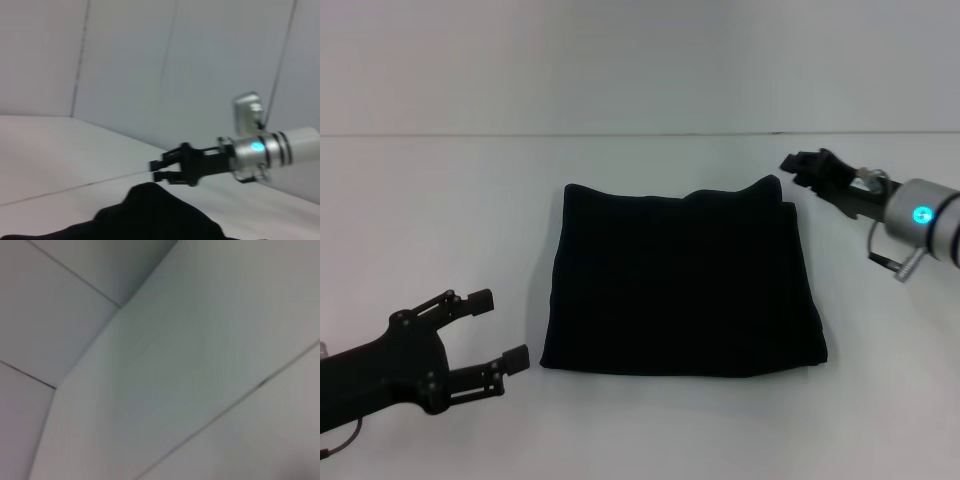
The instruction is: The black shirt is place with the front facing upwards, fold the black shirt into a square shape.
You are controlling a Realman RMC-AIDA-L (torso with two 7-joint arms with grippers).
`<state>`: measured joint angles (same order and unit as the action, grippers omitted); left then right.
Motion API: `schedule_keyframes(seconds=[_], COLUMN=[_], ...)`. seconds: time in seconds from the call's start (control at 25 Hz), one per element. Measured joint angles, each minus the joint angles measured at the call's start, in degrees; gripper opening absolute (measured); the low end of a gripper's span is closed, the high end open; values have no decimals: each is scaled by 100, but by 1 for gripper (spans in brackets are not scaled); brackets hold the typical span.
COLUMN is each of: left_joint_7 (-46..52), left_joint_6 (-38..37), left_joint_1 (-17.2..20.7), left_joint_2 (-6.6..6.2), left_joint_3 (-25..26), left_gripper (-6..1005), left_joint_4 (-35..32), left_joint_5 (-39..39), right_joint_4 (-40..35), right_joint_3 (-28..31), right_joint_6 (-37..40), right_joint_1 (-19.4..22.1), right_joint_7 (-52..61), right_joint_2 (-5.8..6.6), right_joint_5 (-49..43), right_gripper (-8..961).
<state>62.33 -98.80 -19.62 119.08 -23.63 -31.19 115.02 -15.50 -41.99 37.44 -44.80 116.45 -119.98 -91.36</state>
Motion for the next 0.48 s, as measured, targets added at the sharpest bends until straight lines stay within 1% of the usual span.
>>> schedule_keyframes(seconds=[0.12, 0.2, 0.24, 0.36, 0.4, 0.44, 0.48], left_joint_7=[13, 24, 34, 364, 551, 750, 884], left_joint_6=[124, 150, 175, 351, 438, 530, 576], left_joint_1=[-36, -74, -95, -146, -163, -185, -200], left_joint_2=[-1, -5, -5, -24, -43, -69, -93], left_joint_3=[251, 471, 574, 678, 666, 648, 609], left_gripper=[939, 939, 939, 938, 938, 938, 938], left_joint_4=[191, 322, 388, 445, 446, 447, 456], left_joint_5=[-4, -6, -6, 4, 22, 40, 54], right_joint_4=[-57, -94, -118, -321, -321, -488, -515], right_joint_3=[70, 102, 111, 80, 80, 51, 49], right_joint_6=[394, 806, 964, 1762, 1762, 2592, 2774], right_joint_1=[311, 539, 612, 950, 950, 1238, 1298], right_joint_7=[-588, -1038, -1195, -1979, -1979, -2955, -3194], right_joint_2=[36, 98, 123, 259, 259, 362, 374], right_joint_5=[604, 917, 977, 976, 976, 840, 806], right_gripper=[269, 325, 353, 436, 485, 534, 582])
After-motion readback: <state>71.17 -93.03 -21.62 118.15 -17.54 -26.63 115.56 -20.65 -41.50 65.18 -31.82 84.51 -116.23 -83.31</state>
